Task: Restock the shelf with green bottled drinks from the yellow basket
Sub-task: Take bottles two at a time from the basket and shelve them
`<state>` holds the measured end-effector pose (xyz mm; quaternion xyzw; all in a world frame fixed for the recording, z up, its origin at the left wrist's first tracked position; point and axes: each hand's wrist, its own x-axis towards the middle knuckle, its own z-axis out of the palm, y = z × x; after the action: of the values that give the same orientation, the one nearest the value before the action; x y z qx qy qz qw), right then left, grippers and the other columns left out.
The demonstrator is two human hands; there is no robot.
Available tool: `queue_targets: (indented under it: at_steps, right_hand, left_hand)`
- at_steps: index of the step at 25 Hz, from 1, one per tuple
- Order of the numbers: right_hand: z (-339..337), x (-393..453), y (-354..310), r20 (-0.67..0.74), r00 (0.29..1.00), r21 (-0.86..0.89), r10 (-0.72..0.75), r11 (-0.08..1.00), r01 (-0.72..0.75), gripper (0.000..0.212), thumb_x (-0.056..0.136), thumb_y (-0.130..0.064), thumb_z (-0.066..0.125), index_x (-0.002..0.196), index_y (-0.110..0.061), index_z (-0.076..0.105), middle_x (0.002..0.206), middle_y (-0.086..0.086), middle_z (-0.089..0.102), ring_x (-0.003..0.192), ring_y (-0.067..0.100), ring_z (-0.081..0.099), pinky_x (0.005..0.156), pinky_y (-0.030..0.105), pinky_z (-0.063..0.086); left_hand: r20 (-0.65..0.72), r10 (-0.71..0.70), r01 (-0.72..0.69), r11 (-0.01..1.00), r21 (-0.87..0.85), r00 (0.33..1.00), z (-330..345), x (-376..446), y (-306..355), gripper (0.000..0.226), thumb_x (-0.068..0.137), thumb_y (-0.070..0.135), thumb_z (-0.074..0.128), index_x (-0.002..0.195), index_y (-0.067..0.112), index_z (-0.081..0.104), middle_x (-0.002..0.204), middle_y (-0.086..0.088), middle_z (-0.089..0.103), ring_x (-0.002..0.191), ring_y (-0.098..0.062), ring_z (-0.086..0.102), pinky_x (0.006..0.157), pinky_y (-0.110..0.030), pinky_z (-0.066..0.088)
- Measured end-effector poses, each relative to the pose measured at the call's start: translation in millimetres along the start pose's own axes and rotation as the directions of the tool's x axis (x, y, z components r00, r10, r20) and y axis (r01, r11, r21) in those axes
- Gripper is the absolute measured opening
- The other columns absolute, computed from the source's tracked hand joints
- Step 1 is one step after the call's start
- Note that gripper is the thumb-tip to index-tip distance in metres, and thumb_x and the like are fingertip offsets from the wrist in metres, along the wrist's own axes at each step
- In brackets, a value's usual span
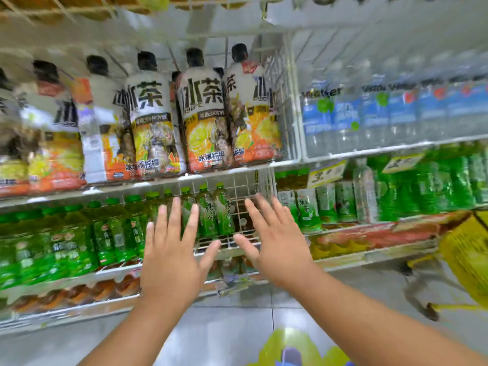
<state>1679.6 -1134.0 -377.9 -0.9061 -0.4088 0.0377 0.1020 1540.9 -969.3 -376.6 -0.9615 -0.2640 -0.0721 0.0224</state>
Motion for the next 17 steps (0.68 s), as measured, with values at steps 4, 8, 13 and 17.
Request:
queue_targets:
  at_steps: [4,8,13,17]
  right_hand:
    - [-80,-69,4,-0.094,0.996,0.028,-0.007,1.000,0.009,0.081,0.097,-0.073,0.014,0.161,-0.025,0.028,0.168,0.004,0.025,0.156,0.031,0.017,0.123,0.053,0.026]
    - [-179,-128,7,-0.051,0.998,0.021,-0.029,0.999,0.031,0.081,0.094,-0.072,0.008,0.164,-0.031,0.005,0.172,-0.002,-0.002,0.158,0.024,-0.011,0.127,0.048,0.009]
    - [-291,-186,-4,-0.091,0.994,0.016,-0.063,0.998,0.065,0.076,0.099,-0.072,0.013,0.163,-0.034,-0.003,0.171,-0.006,-0.012,0.156,0.020,-0.018,0.128,0.046,0.000]
    - [-359,-215,-16,-0.125,0.991,0.017,-0.051,0.998,0.054,0.076,0.098,-0.074,0.013,0.162,-0.038,-0.006,0.170,-0.009,-0.013,0.155,0.017,-0.021,0.128,0.045,-0.002]
  left_hand:
    - [-0.035,0.017,-0.017,1.000,-0.016,0.999,-91,-46,42,0.084,0.093,0.072,0.025,0.158,0.021,0.033,0.169,-0.011,0.014,0.156,-0.034,0.011,0.123,-0.056,0.016]
    - [-0.019,-0.002,0.002,1.000,0.001,1.000,-197,-83,77,0.083,0.094,0.075,0.019,0.161,0.027,0.024,0.170,-0.005,0.005,0.157,-0.027,0.002,0.125,-0.052,0.012]
    - [-0.019,-0.041,0.040,0.998,-0.039,0.999,-312,-119,114,0.085,0.091,0.082,0.011,0.162,0.036,0.004,0.170,0.000,-0.011,0.156,-0.022,-0.013,0.126,-0.047,0.001]
    - [-0.030,-0.052,0.050,0.996,-0.081,0.998,-380,-136,130,0.083,0.091,0.081,0.011,0.161,0.038,-0.001,0.168,0.001,-0.020,0.155,-0.022,-0.017,0.126,-0.046,-0.002]
